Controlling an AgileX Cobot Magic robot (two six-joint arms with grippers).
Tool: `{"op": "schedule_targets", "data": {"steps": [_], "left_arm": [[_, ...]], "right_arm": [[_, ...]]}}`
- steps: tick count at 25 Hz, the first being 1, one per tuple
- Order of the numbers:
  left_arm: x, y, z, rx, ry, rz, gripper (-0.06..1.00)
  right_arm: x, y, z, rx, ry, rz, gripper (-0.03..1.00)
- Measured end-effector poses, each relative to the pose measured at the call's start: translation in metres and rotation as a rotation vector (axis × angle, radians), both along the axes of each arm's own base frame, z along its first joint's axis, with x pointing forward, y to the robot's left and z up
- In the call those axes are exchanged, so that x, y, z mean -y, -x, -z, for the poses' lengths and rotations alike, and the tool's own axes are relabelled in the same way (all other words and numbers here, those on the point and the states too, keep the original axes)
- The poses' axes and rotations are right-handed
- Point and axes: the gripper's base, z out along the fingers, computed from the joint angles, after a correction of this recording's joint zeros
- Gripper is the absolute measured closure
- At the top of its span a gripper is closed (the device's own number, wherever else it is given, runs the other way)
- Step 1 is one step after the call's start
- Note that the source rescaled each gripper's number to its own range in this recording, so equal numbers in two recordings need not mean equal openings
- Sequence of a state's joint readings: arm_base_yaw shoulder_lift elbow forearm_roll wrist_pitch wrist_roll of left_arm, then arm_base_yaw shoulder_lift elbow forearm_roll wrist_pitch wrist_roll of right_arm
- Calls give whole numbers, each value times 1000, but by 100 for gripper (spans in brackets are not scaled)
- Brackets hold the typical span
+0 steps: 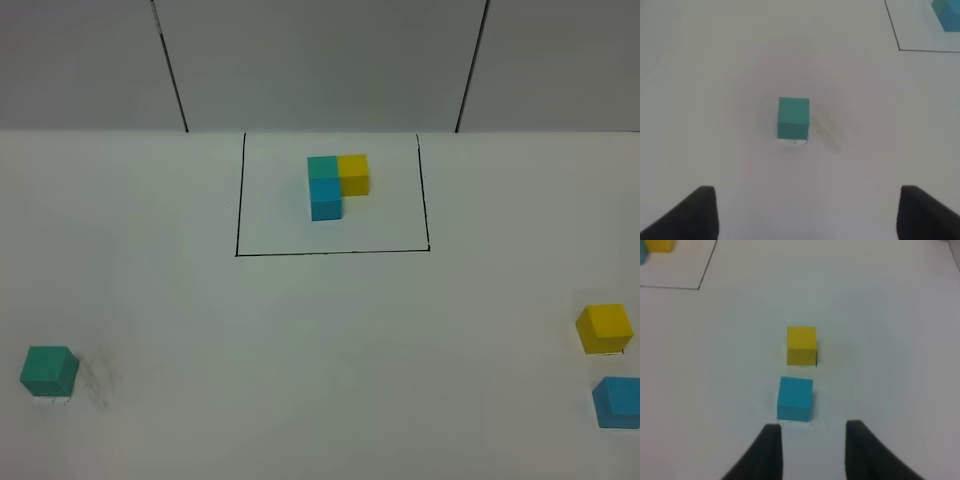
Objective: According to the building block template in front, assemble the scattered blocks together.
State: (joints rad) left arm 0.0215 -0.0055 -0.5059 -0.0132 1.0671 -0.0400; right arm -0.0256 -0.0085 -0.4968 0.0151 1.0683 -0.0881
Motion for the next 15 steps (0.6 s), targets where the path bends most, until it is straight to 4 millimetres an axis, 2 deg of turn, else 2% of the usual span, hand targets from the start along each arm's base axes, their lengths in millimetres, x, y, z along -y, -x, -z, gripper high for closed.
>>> {"op": "schedule_targets", "data": {"steps": [11,15], "left_arm": [[0,-1,0,-5,4,-2,36],[0,-15,-11,-67,62,-42,36]], "right_arm": [[0,0,0,0,0,0,97],[0,0,0,0,0,0,97]]}}
